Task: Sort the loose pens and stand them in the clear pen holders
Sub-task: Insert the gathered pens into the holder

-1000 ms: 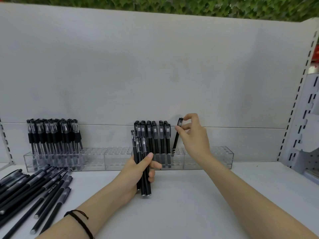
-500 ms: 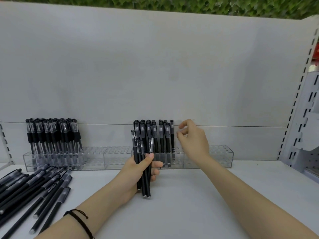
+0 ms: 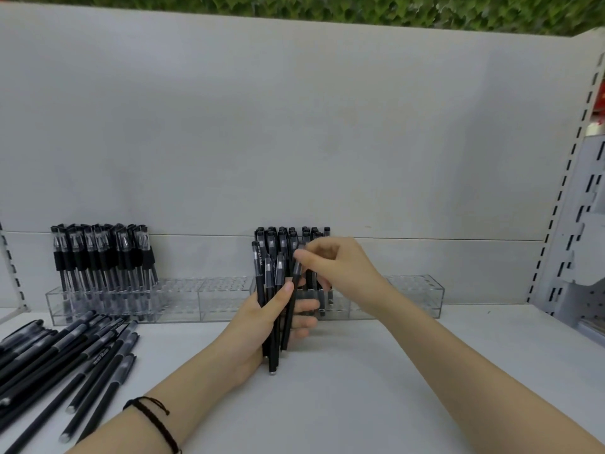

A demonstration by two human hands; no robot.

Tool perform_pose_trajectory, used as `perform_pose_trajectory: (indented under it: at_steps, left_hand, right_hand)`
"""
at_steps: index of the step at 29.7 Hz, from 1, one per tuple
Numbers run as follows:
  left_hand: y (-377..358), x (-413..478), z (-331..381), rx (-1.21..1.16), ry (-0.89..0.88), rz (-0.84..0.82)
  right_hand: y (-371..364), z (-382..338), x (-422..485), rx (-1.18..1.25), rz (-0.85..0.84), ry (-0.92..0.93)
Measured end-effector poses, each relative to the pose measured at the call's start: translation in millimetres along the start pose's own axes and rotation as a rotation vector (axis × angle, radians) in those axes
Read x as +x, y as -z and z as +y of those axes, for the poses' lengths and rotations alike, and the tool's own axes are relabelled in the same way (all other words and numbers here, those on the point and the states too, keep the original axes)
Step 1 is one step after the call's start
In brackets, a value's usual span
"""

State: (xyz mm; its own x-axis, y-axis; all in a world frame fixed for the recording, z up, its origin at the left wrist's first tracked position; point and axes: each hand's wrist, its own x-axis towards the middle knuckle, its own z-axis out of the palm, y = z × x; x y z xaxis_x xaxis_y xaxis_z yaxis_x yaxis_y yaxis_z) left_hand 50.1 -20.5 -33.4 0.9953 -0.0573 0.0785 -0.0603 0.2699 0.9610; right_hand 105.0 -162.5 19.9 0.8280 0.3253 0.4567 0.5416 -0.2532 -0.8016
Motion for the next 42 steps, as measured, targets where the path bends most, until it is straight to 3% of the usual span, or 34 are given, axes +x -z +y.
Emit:
perform_pose_trajectory:
  at_steps: [3, 5, 8, 11, 17, 22, 30, 33, 36, 39, 42]
  left_hand:
    - [2, 1, 0, 0.041, 0.054, 0.029]
    - [5, 1, -1, 0.090, 0.063, 0.056]
    - [7, 3, -4, 0.091, 0.051, 0.060]
    - [5, 5, -5, 0.080, 0.061, 0.075]
    - [6, 6, -5, -0.003, 0.109, 0.049]
    - [7, 6, -6, 0.023, 0.081, 0.032]
    - [0, 2, -2, -0.007, 0.003, 0.036]
    - [1, 3, -2, -0.042, -0.017, 0.030]
    - [4, 4, -2, -0.059, -0.047, 0.018]
    - [5, 5, -2, -0.057, -0.075, 0.018]
    - [6, 7, -2, -0.069, -0.098, 0.041]
  right_hand:
    - [9, -2, 7, 0.267, 0.165, -0.094]
    - [17, 2, 13, 0.312, 0.336, -0.101]
    - [26, 15, 19, 0.113, 0.509, -0.026]
    - [30, 20, 17, -0.070, 0.550, 0.063]
    - [27, 23, 15, -0.174, 0.509, 0.119]
    - [22, 32, 12, -0.377, 0.277, 0.022]
    - [23, 27, 8, -0.556, 0.347, -0.089]
    - [19, 20, 5, -0.477, 0.385, 0.022]
    - [11, 7, 1, -0.281, 0.228, 0.130]
    - [2, -2, -4, -0.182, 0.039, 0.110]
    - [-1, -3, -2, -0.144, 0.027, 0.041]
